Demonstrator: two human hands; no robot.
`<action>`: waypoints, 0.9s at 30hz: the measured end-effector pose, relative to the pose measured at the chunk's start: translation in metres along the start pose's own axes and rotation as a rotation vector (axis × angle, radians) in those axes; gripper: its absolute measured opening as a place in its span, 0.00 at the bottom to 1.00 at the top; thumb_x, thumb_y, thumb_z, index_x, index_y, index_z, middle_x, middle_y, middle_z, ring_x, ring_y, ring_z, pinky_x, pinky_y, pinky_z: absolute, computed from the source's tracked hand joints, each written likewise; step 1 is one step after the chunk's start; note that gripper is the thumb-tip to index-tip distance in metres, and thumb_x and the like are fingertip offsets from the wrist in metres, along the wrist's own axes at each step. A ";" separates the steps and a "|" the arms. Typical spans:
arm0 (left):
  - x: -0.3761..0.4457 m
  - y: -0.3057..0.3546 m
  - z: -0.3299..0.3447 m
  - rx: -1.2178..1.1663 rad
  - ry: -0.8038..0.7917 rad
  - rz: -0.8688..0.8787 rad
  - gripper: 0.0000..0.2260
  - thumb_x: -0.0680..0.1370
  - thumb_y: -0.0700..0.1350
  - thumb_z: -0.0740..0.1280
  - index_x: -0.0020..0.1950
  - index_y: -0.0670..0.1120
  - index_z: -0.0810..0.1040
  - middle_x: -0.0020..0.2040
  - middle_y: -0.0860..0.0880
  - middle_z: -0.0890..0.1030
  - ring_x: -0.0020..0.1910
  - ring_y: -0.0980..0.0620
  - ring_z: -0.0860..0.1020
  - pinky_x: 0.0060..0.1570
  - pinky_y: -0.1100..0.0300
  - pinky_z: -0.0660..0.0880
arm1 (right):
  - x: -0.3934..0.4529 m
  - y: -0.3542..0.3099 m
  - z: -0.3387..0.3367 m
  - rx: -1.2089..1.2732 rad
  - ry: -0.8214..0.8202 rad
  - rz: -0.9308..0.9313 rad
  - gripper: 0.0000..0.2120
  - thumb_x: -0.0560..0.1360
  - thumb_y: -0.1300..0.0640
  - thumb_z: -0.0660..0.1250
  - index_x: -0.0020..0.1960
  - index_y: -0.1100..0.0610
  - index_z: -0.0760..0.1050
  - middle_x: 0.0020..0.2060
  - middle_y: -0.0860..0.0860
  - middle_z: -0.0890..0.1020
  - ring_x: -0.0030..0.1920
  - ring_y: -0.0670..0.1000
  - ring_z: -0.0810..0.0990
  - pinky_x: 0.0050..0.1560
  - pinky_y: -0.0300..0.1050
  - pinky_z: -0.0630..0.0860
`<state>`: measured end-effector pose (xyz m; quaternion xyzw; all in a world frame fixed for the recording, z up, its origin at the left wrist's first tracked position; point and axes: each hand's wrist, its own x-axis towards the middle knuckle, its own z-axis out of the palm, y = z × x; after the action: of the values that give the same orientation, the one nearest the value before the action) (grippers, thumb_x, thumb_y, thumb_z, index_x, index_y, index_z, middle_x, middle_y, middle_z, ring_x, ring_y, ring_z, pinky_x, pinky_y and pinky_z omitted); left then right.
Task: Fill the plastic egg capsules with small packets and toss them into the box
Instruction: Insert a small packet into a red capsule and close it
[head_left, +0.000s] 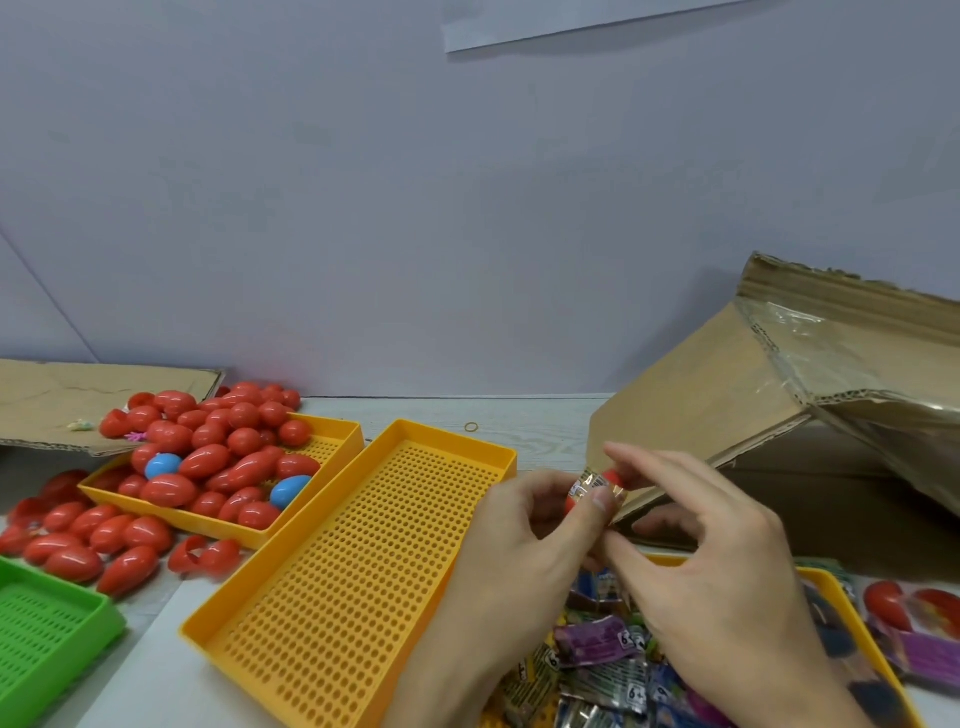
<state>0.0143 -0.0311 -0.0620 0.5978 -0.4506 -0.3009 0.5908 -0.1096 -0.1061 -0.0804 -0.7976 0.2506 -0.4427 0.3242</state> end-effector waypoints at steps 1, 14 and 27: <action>0.000 0.001 0.000 -0.004 -0.005 -0.010 0.08 0.80 0.47 0.67 0.50 0.46 0.84 0.41 0.47 0.85 0.42 0.50 0.84 0.48 0.46 0.82 | 0.000 0.000 0.000 0.003 -0.003 0.004 0.32 0.66 0.59 0.79 0.61 0.33 0.73 0.54 0.34 0.78 0.44 0.43 0.81 0.41 0.39 0.81; -0.001 0.002 0.004 -0.034 -0.074 -0.097 0.18 0.80 0.58 0.63 0.44 0.44 0.78 0.38 0.36 0.79 0.33 0.50 0.79 0.37 0.53 0.76 | -0.001 -0.003 0.001 0.053 -0.018 0.054 0.29 0.63 0.48 0.72 0.63 0.37 0.76 0.54 0.31 0.79 0.47 0.42 0.81 0.42 0.39 0.81; 0.002 0.004 0.011 -0.529 -0.079 -0.263 0.22 0.76 0.60 0.60 0.39 0.44 0.84 0.35 0.38 0.81 0.33 0.47 0.81 0.35 0.58 0.78 | 0.000 -0.008 0.002 0.171 -0.041 0.083 0.27 0.64 0.55 0.80 0.60 0.41 0.80 0.53 0.34 0.81 0.55 0.42 0.81 0.57 0.43 0.78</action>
<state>0.0043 -0.0371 -0.0591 0.4642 -0.2976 -0.5049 0.6641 -0.1070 -0.1008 -0.0752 -0.7649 0.2382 -0.4320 0.4143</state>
